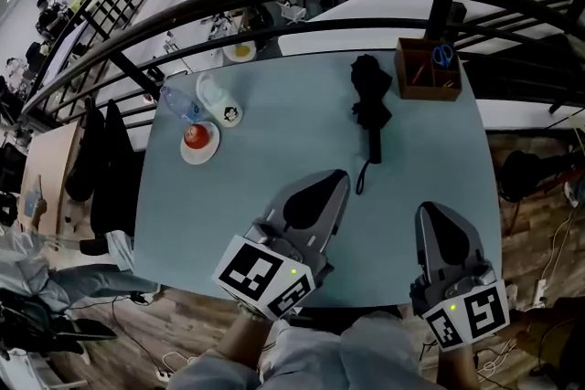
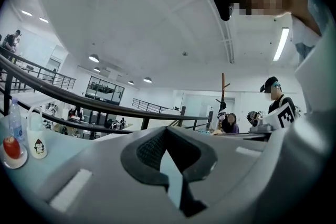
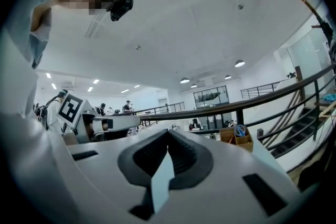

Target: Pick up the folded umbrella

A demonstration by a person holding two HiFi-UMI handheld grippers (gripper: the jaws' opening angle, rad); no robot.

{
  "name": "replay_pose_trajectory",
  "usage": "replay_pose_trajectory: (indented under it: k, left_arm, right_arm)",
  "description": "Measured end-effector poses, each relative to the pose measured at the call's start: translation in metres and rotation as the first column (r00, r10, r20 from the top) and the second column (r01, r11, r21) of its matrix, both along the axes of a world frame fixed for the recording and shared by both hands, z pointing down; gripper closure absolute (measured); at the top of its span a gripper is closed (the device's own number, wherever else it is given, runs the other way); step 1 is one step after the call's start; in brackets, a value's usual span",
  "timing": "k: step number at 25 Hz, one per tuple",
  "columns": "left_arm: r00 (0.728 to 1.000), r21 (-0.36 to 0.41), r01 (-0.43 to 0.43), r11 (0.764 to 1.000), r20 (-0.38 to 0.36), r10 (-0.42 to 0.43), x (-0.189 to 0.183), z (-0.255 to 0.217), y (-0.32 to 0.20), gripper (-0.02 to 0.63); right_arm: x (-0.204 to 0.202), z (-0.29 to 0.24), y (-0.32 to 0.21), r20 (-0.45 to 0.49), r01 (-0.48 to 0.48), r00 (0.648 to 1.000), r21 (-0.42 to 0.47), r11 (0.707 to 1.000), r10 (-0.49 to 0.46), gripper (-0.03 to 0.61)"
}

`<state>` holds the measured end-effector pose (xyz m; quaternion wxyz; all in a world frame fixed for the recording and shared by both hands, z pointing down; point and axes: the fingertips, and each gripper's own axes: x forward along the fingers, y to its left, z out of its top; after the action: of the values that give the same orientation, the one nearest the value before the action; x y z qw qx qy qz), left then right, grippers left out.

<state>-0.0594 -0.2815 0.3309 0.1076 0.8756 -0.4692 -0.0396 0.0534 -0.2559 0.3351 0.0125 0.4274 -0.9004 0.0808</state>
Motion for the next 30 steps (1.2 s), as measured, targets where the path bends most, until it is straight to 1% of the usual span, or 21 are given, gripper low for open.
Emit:
replay_pose_trajectory:
  k: [2, 4, 9, 11, 16, 18, 20, 23, 24, 26, 30]
  left_arm:
    - [1.0, -0.016, -0.013, 1.0, 0.004, 0.013, 0.004, 0.006, -0.013, 0.609]
    - [1.0, -0.034, -0.005, 0.999, 0.015, 0.006, 0.008, 0.01, -0.028, 0.609]
    - [0.996, -0.087, 0.076, 0.993, 0.058, -0.071, 0.007, 0.017, -0.073, 0.609]
    - [0.994, -0.11, 0.096, 0.989, 0.064, -0.089, 0.007, 0.025, -0.089, 0.609]
    - [0.997, -0.177, 0.083, 0.981, 0.015, -0.081, 0.016, 0.047, -0.131, 0.607]
    - [0.998, -0.216, 0.069, 0.974, 0.01, -0.068, 0.021, 0.06, -0.149, 0.607]
    - [0.998, -0.264, 0.057, 0.963, 0.004, -0.058, 0.028, 0.075, -0.166, 0.606]
    - [0.998, -0.333, 0.039, 0.942, -0.032, -0.053, 0.037, 0.086, -0.186, 0.598]
    - [0.998, -0.347, 0.033, 0.937, -0.041, -0.05, 0.04, 0.088, -0.192, 0.59]
    - [0.998, -0.374, 0.024, 0.927, -0.043, -0.043, 0.047, 0.093, -0.204, 0.553]
    - [0.999, -0.433, 0.024, 0.901, -0.024, -0.039, 0.058, 0.111, -0.229, 0.446]
  right_arm:
    - [0.005, 0.006, -0.013, 0.005, 0.001, 1.0, -0.012, 1.0, -0.001, 0.578]
    - [0.01, 0.011, -0.027, 0.013, 0.014, 1.0, -0.031, 0.999, -0.013, 0.58]
    - [0.018, 0.017, -0.057, 0.03, 0.075, 0.997, -0.09, 0.993, -0.072, 0.58]
    - [0.022, 0.026, -0.066, 0.022, 0.096, 0.995, -0.103, 0.99, -0.094, 0.578]
    - [0.032, 0.045, -0.092, 0.015, 0.145, 0.989, -0.123, 0.982, -0.144, 0.58]
    - [0.035, 0.052, -0.102, 0.022, 0.159, 0.987, -0.133, 0.978, -0.158, 0.58]
    - [0.039, 0.058, -0.109, 0.03, 0.17, 0.985, -0.145, 0.975, -0.168, 0.578]
    - [0.046, 0.061, -0.116, 0.045, 0.183, 0.983, -0.159, 0.97, -0.178, 0.579]
    - [0.049, 0.061, -0.118, 0.05, 0.186, 0.982, -0.163, 0.969, -0.181, 0.58]
    - [0.055, 0.064, -0.122, 0.056, 0.191, 0.981, -0.172, 0.966, -0.184, 0.58]
    - [0.069, 0.072, -0.132, 0.066, 0.192, 0.981, -0.192, 0.962, -0.183, 0.579]
